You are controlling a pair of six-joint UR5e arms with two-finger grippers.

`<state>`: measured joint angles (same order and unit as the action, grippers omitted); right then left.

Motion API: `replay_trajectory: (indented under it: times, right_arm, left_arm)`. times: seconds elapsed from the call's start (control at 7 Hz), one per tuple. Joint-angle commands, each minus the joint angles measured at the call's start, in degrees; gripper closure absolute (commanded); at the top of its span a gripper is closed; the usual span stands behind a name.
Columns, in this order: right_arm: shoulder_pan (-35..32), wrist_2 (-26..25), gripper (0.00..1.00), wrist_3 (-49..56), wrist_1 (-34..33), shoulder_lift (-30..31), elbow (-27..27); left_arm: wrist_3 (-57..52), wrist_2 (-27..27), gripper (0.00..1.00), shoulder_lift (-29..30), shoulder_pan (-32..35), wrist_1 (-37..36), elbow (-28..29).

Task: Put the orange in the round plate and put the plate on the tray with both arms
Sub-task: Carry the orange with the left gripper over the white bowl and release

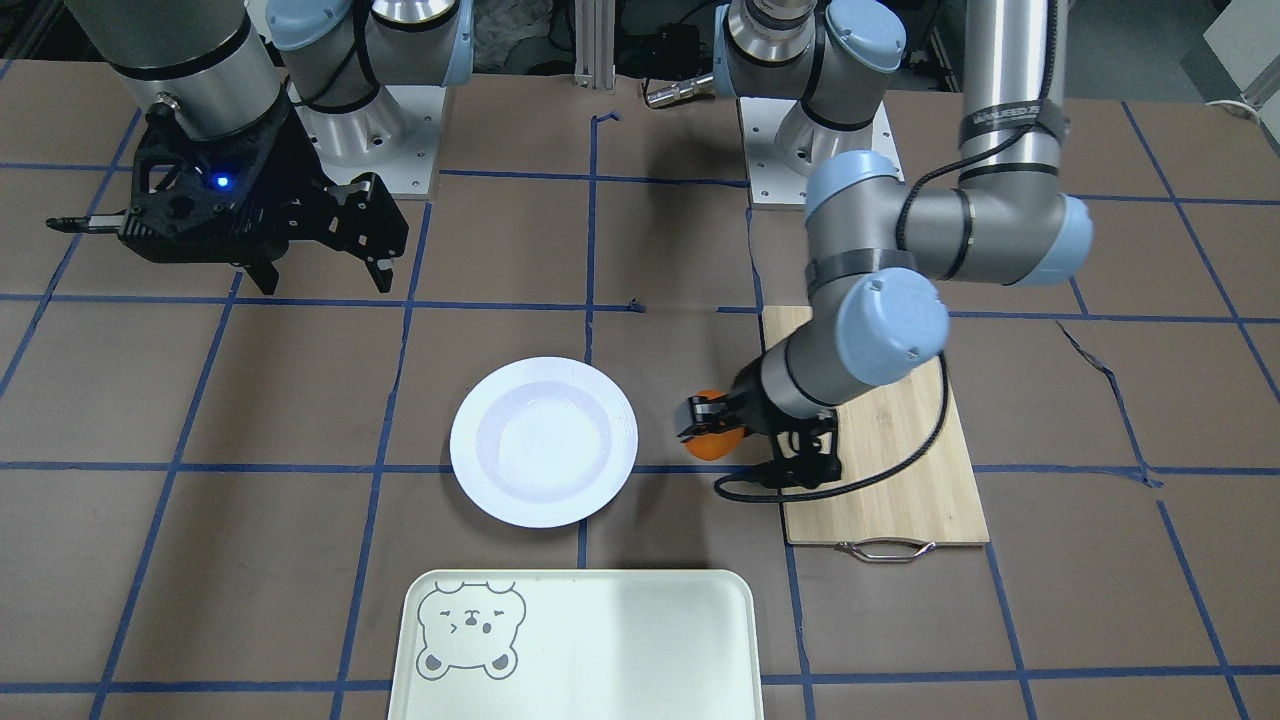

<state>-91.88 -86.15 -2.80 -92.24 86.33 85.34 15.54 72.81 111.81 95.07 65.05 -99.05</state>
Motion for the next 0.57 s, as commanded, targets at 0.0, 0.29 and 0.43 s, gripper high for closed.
replay_trajectory:
  times: [0.0, 0.29, 0.43]
  right_arm:
    - [1.7, 0.6, 0.00, -0.3, 0.4, 0.2, 0.0]
    - [2.1, 0.6, 0.00, 0.0, 0.5, 0.1, 0.0]
    - [2.1, 0.6, 0.00, -0.1, 0.5, 0.1, 0.0]
  left_arm:
    - [10.5, -3.6, 0.95, 3.5, 10.1, -12.2, -0.1]
    - [13.7, -5.3, 0.95, 6.7, 13.7, -17.0, -0.2]
    - [14.0, -4.8, 0.87, 8.0, 13.9, -18.0, -0.3]
